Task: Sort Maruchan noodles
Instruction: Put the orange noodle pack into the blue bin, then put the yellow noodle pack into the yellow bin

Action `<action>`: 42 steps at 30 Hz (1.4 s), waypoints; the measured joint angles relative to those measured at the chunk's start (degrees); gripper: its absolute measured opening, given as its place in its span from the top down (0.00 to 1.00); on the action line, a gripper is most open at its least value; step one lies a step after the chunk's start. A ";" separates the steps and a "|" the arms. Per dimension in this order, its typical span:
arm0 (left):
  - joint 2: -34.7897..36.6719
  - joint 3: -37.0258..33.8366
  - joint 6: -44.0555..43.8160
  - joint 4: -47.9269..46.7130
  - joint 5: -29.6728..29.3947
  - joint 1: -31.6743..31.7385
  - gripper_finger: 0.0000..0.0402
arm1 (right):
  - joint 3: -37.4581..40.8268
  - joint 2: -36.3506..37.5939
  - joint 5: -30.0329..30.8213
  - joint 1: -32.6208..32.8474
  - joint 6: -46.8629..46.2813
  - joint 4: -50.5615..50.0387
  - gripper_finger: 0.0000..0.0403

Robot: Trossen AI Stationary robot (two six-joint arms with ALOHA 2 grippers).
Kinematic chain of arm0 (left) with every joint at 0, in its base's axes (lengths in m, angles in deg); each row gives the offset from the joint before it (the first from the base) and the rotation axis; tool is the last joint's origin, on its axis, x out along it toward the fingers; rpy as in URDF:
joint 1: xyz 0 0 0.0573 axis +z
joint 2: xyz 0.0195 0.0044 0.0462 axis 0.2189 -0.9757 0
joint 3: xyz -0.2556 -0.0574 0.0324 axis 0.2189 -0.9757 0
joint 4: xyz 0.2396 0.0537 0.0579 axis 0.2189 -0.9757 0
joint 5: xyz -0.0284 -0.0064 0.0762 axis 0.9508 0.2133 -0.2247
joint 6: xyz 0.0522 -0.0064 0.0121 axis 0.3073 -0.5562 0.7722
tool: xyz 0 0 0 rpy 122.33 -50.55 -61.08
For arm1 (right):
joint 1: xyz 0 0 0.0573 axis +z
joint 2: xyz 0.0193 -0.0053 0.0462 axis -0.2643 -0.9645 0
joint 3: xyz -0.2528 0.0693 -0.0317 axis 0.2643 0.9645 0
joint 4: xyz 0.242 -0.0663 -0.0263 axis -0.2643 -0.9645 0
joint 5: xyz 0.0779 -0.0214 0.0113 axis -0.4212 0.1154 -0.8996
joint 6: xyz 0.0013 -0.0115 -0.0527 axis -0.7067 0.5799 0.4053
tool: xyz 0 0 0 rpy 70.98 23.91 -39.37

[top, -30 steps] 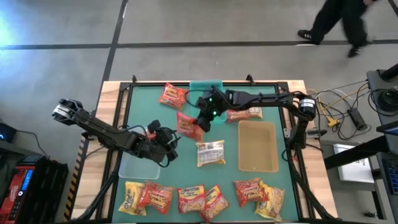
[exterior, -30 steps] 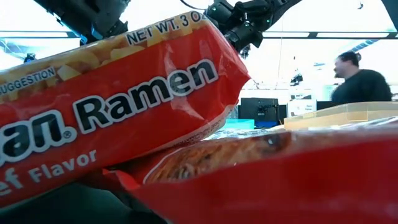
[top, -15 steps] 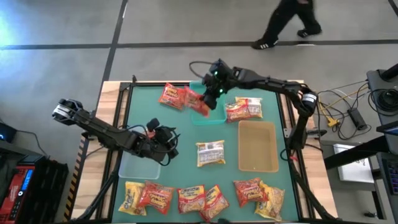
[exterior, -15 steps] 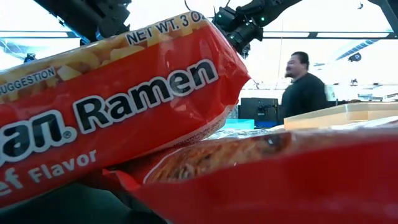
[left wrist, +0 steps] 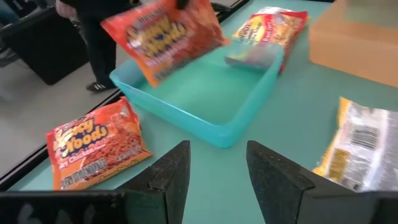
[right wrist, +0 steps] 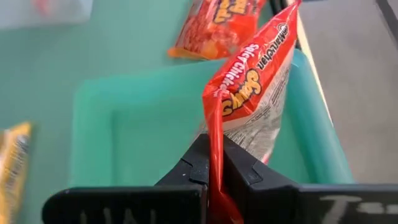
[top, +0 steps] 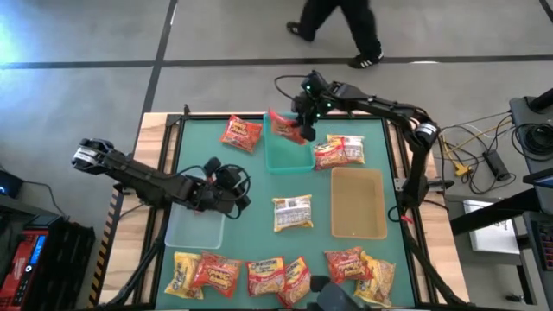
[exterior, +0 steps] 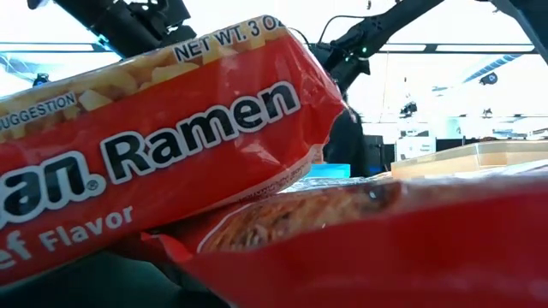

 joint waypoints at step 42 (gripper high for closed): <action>-3.24 -0.02 2.92 -0.48 15.65 5.14 0.65 | -10.74 -4.80 8.89 13.58 -21.55 -15.06 0.68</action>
